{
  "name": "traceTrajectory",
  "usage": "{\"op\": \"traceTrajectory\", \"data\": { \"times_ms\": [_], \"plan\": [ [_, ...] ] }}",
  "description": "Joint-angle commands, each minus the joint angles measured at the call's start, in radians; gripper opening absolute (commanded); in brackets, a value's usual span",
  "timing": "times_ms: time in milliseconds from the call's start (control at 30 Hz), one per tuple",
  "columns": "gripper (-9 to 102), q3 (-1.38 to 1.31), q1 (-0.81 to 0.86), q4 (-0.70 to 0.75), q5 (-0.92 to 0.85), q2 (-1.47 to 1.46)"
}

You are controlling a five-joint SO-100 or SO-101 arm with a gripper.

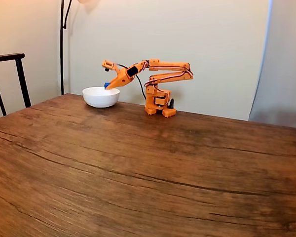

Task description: Grasp the cube and drop it in the bowl

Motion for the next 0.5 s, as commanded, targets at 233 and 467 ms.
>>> {"op": "traceTrajectory", "data": {
  "times_ms": [233,467],
  "plan": [
    [9,-0.035,0.0,-0.026,-0.005,0.009],
    [17,-0.038,-0.017,-0.023,-0.009,0.009]
  ]
}}
